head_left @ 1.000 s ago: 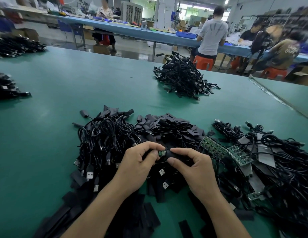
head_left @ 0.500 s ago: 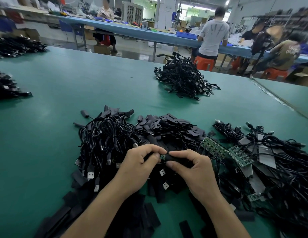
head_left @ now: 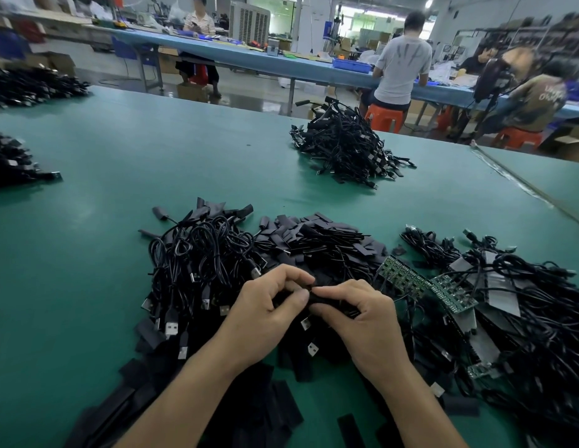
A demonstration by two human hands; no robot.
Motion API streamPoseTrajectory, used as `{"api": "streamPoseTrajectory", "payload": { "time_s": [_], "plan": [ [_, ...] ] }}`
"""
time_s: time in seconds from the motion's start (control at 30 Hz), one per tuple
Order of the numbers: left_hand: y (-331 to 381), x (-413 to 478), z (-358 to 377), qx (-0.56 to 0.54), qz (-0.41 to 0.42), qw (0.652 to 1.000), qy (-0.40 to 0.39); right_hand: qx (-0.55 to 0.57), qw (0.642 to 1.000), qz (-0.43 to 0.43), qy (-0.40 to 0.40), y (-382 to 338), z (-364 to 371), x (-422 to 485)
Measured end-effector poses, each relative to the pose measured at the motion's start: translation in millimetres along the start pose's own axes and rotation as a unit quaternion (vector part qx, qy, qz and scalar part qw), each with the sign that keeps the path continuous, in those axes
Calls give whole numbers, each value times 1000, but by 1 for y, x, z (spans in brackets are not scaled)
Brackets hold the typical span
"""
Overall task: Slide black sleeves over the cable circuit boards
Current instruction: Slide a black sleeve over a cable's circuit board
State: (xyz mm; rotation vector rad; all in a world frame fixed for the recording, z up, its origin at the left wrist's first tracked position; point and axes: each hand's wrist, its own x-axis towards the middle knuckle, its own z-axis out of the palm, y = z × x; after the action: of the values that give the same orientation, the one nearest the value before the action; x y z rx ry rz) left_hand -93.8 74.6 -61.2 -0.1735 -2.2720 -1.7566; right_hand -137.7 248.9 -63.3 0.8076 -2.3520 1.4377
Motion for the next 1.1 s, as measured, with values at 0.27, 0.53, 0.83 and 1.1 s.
{"api": "streamPoseTrajectory", "payload": {
  "time_s": [0.27, 0.53, 0.83, 1.1],
  "plan": [
    [-2, 4, -2, 47, 8, 996, 70, -14, 996, -22, 81, -4, 0, 1],
    [0, 3, -3, 32, 28, 998, 49, -7, 997, -20, 72, -5, 0, 0],
    [0, 3, -2, 39, 26, 997, 69, -28, 997, -18, 76, -6, 1, -1],
    [-2, 4, -2, 1, -14, 996, 86, -3, 996, -3, 84, -7, -2, -1]
  ]
}}
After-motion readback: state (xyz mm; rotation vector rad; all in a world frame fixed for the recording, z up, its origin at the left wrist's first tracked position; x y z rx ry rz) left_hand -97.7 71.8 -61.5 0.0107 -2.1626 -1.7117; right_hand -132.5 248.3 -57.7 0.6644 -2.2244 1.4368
